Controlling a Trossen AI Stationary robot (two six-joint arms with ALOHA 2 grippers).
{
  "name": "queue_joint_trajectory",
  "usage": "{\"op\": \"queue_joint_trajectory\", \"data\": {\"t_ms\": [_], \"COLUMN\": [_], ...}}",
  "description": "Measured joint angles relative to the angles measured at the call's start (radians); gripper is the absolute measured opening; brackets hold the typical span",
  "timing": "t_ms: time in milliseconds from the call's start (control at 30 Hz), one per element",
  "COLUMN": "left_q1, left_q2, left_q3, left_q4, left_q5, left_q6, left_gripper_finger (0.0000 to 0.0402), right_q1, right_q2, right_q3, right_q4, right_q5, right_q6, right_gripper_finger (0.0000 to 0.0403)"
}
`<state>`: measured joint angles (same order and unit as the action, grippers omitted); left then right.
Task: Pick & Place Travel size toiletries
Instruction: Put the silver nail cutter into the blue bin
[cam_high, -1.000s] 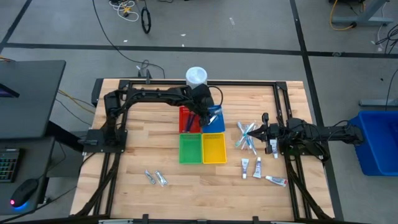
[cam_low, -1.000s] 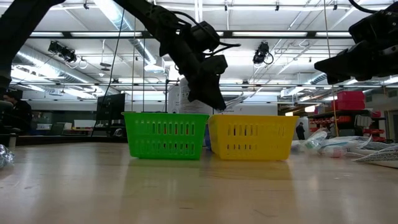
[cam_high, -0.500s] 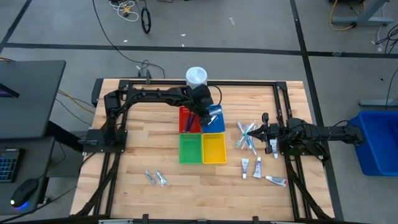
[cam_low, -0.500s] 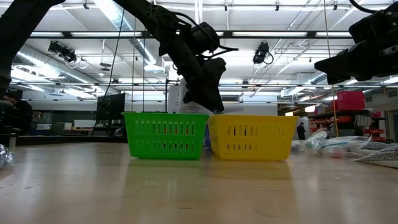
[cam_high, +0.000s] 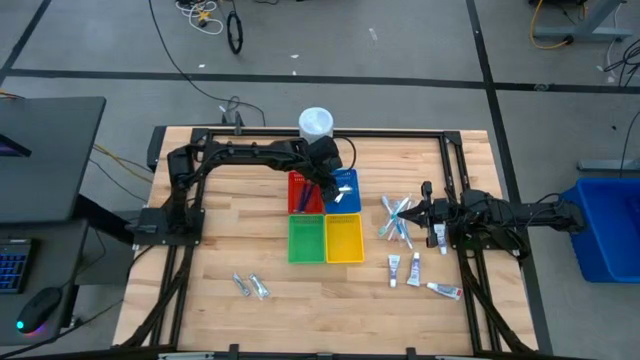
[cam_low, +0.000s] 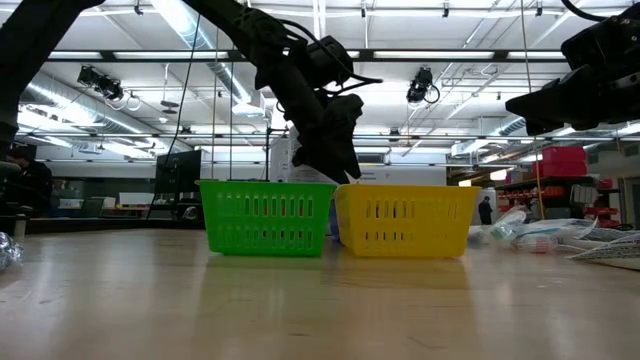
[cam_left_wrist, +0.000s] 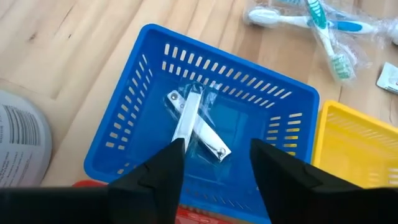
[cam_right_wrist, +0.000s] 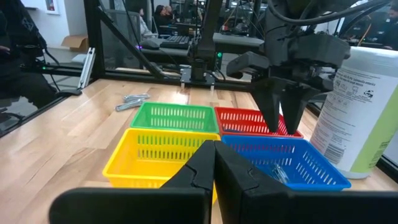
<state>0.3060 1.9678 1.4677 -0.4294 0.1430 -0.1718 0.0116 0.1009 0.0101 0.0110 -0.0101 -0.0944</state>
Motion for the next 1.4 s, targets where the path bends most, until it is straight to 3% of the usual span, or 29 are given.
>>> {"op": "queue_joint_trajectory", "data": {"t_ms": [167, 433, 1133, 1400], "left_q1": [-0.005, -0.045, -0.253, -0.301], "left_q2": [-0.039, -0.131, -0.169, -0.282], "left_q3": [0.000, 0.001, 0.000, -0.158], "left_q4": [-0.066, -0.191, -0.451, -0.403], "left_q5": [0.030, 0.034, -0.032, -0.076], "left_q6": [-0.002, 0.120, 0.309, 0.281], "left_gripper_finger": [0.0180, 0.0125, 0.0013, 0.0010], "right_q1": [0.000, 0.000, 0.000, 0.000], "right_q2": [0.000, 0.000, 0.000, 0.000], "right_q3": [0.000, 0.000, 0.000, 0.000], "right_q4": [0.000, 0.000, 0.000, 0.000], "right_q5": [0.000, 0.000, 0.000, 0.000], "right_q6": [0.000, 0.000, 0.000, 0.000], "right_gripper_finger": [0.0014, 0.0014, 0.0014, 0.0014]}}
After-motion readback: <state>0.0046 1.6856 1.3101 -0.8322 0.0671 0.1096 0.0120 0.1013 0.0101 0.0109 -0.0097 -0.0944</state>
